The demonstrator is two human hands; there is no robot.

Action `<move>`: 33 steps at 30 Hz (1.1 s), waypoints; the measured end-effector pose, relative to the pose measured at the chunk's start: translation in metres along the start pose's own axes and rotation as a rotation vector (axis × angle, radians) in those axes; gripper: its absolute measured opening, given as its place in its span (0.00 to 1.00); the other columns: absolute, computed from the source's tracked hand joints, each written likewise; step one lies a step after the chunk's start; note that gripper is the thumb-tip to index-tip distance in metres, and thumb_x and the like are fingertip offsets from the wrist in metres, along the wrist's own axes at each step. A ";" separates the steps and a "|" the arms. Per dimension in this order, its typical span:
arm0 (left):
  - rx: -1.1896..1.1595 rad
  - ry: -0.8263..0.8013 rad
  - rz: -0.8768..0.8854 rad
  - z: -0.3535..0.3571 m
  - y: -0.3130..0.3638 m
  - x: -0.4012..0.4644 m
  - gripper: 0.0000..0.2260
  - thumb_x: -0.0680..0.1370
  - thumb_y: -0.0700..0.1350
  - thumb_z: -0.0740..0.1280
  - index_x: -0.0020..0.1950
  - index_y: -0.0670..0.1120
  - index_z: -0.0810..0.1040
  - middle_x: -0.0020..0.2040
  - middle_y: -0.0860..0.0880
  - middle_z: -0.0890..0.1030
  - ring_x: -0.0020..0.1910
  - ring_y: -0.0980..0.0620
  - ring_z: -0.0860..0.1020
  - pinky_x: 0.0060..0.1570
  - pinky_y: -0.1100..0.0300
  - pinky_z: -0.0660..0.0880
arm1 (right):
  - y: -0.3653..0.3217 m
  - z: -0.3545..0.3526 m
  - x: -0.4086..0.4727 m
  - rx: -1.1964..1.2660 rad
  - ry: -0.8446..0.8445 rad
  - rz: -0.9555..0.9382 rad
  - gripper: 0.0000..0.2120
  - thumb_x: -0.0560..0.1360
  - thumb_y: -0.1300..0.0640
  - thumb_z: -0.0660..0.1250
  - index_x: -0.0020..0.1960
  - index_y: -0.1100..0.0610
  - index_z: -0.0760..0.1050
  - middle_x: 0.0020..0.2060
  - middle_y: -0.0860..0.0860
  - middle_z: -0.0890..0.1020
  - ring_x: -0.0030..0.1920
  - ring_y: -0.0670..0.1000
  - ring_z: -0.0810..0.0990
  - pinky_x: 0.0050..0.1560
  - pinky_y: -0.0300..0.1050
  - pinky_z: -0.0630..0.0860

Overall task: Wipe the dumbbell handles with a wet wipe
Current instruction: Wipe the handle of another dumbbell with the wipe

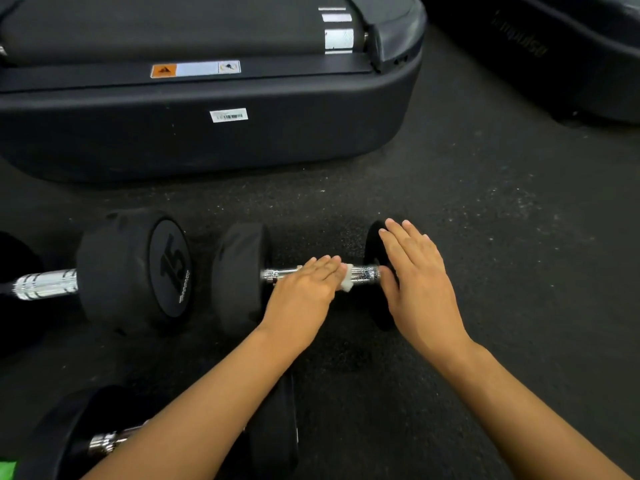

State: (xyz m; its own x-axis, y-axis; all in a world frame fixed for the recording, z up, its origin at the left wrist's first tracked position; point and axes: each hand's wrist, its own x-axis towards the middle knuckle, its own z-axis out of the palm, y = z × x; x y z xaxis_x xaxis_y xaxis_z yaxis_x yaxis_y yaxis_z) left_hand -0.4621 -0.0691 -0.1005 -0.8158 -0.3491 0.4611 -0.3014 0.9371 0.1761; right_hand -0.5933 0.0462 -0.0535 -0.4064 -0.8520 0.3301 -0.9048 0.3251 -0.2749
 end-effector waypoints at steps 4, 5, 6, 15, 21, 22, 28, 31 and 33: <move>-0.160 -0.339 -0.263 -0.014 0.011 0.043 0.07 0.77 0.45 0.64 0.52 0.49 0.81 0.42 0.47 0.81 0.43 0.46 0.79 0.43 0.53 0.75 | 0.000 0.001 0.000 0.002 0.013 0.002 0.22 0.76 0.63 0.63 0.69 0.63 0.67 0.70 0.56 0.67 0.72 0.55 0.61 0.72 0.46 0.49; -0.229 -0.419 -0.335 -0.015 0.011 0.056 0.08 0.78 0.47 0.63 0.52 0.50 0.81 0.40 0.47 0.79 0.42 0.47 0.78 0.44 0.54 0.73 | 0.000 0.002 0.000 -0.003 0.019 0.002 0.21 0.76 0.63 0.61 0.69 0.63 0.67 0.70 0.56 0.67 0.72 0.55 0.61 0.72 0.46 0.49; -0.317 -0.494 -0.394 -0.015 0.011 0.068 0.08 0.78 0.48 0.63 0.50 0.49 0.82 0.38 0.48 0.78 0.42 0.49 0.77 0.43 0.55 0.72 | 0.000 0.002 0.001 -0.007 0.023 0.001 0.21 0.76 0.61 0.59 0.68 0.63 0.67 0.69 0.57 0.68 0.71 0.56 0.62 0.72 0.45 0.49; -0.468 -0.555 -0.302 -0.018 0.003 0.072 0.07 0.77 0.47 0.66 0.50 0.49 0.83 0.38 0.54 0.80 0.40 0.58 0.77 0.45 0.60 0.72 | 0.001 0.002 0.005 -0.041 0.043 -0.018 0.20 0.74 0.62 0.61 0.66 0.65 0.70 0.67 0.58 0.71 0.69 0.58 0.66 0.70 0.44 0.50; -0.357 -0.678 -0.373 -0.016 0.006 0.095 0.12 0.79 0.46 0.63 0.39 0.43 0.80 0.35 0.47 0.79 0.38 0.49 0.77 0.40 0.54 0.73 | 0.000 0.001 0.008 -0.045 0.033 -0.012 0.21 0.74 0.65 0.65 0.66 0.65 0.69 0.67 0.58 0.71 0.69 0.58 0.66 0.70 0.42 0.48; -0.306 -0.646 -0.356 -0.017 0.010 0.091 0.11 0.79 0.46 0.62 0.40 0.45 0.80 0.38 0.46 0.80 0.40 0.48 0.78 0.41 0.53 0.74 | 0.000 0.001 0.008 -0.047 0.038 -0.009 0.20 0.75 0.64 0.63 0.66 0.64 0.69 0.67 0.58 0.71 0.69 0.58 0.66 0.70 0.42 0.48; -0.103 -0.128 0.010 0.005 0.021 0.027 0.16 0.75 0.44 0.56 0.54 0.44 0.81 0.51 0.43 0.83 0.50 0.44 0.82 0.50 0.48 0.79 | 0.001 0.002 0.007 -0.049 0.037 -0.014 0.21 0.74 0.64 0.65 0.66 0.65 0.69 0.67 0.58 0.71 0.69 0.58 0.65 0.70 0.42 0.48; -0.012 0.015 0.194 0.013 0.009 0.018 0.17 0.72 0.40 0.57 0.53 0.39 0.82 0.53 0.42 0.82 0.52 0.46 0.81 0.54 0.52 0.75 | 0.002 0.003 0.005 -0.032 0.049 -0.018 0.20 0.75 0.61 0.61 0.67 0.64 0.69 0.68 0.57 0.70 0.70 0.56 0.65 0.70 0.43 0.49; 0.005 0.017 0.254 0.009 0.014 0.023 0.17 0.72 0.39 0.56 0.51 0.38 0.82 0.51 0.41 0.83 0.50 0.46 0.82 0.52 0.53 0.76 | 0.002 0.004 0.004 -0.028 0.060 -0.014 0.20 0.76 0.58 0.57 0.66 0.64 0.69 0.67 0.57 0.70 0.69 0.56 0.65 0.70 0.43 0.50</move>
State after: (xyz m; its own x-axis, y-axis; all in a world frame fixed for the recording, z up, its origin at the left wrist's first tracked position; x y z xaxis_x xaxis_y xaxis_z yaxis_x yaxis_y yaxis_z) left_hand -0.4894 -0.0640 -0.0959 -0.8573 -0.1020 0.5046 -0.0901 0.9948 0.0480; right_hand -0.5962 0.0415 -0.0567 -0.4000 -0.8304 0.3879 -0.9133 0.3257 -0.2444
